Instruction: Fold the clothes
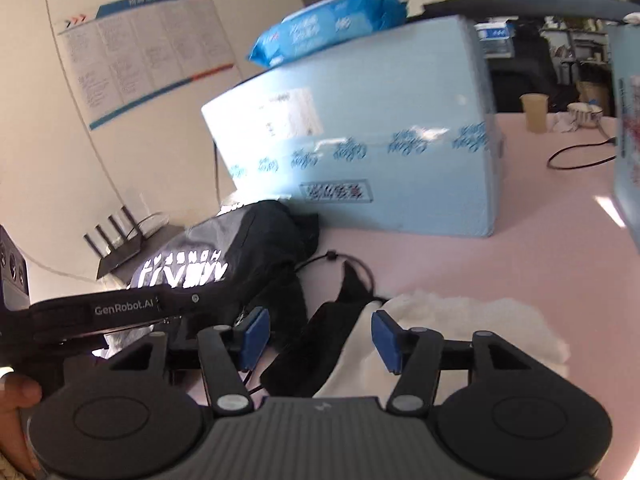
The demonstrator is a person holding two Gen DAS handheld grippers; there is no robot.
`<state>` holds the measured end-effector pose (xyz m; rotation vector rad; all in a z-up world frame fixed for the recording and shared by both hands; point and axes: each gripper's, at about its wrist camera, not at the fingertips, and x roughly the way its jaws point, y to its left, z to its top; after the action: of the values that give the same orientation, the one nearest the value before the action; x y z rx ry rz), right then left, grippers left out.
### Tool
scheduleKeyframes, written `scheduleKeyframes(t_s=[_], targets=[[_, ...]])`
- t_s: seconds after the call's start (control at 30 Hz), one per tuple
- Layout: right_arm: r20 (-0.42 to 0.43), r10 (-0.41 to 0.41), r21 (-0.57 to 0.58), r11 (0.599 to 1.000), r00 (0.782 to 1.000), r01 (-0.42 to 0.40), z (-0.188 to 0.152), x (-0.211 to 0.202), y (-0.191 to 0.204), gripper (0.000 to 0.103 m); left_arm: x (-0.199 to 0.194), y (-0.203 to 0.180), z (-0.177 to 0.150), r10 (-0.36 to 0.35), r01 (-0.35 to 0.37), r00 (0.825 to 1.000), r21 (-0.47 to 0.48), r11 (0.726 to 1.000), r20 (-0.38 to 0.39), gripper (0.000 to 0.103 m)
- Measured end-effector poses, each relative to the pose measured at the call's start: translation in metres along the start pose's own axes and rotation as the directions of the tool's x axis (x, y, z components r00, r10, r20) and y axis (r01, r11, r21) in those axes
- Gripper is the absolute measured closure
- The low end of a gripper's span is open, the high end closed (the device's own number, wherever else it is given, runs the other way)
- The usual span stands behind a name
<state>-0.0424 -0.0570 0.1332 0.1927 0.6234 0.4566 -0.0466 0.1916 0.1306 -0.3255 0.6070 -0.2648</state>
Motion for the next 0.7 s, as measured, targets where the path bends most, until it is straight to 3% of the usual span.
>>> scheduleKeyframes(t_s=[0.07, 0.13, 0.2, 0.33, 0.5, 0.6, 0.67, 0.7], targets=[[-0.038, -0.032, 0.042, 0.999, 0.999, 0.034, 0.003, -0.011, -0.022, 0.051, 0.022, -0.015, 0.005, -0.073, 0.076, 0.994, 0.03, 0.997, -0.077, 0.081], [-0.106, 0.004, 0.086, 0.996, 0.994, 0.005, 0.002, -0.004, -0.04, 0.053, 0.054, -0.022, -0.001, -0.114, 0.121, 0.981, 0.036, 0.992, -0.154, 0.081], [-0.149, 0.021, 0.124, 0.992, 0.989, -0.002, -0.002, 0.01, -0.051, 0.056, 0.082, -0.022, -0.011, -0.097, 0.11, 0.974, 0.056, 0.992, -0.203, 0.081], [-0.219, -0.031, 0.209, 0.975, 0.975, 0.078, -0.022, 0.059, -0.08, 0.07, 0.124, -0.011, -0.028, -0.065, 0.088, 0.967, 0.086, 0.992, -0.244, 0.081], [-0.251, -0.04, 0.242, 0.965, 0.967, 0.103, -0.032, 0.084, -0.096, 0.074, 0.135, -0.008, -0.031, -0.062, 0.097, 0.965, 0.126, 0.987, -0.255, 0.081], [-0.223, -0.022, 0.265, 0.961, 0.975, 0.082, -0.021, 0.068, -0.095, 0.067, 0.116, -0.008, -0.016, -0.076, 0.108, 0.959, 0.105, 0.989, -0.273, 0.081], [-0.175, -0.032, 0.273, 0.959, 0.984, 0.079, -0.01, 0.045, -0.096, 0.049, 0.096, -0.008, -0.006, -0.055, 0.09, 0.957, 0.113, 0.989, -0.286, 0.08], [-0.163, -0.045, 0.272, 0.958, 0.986, 0.088, -0.007, 0.034, -0.099, 0.04, 0.085, -0.005, -0.003, -0.035, 0.068, 0.954, 0.1, 0.993, -0.298, 0.07]])
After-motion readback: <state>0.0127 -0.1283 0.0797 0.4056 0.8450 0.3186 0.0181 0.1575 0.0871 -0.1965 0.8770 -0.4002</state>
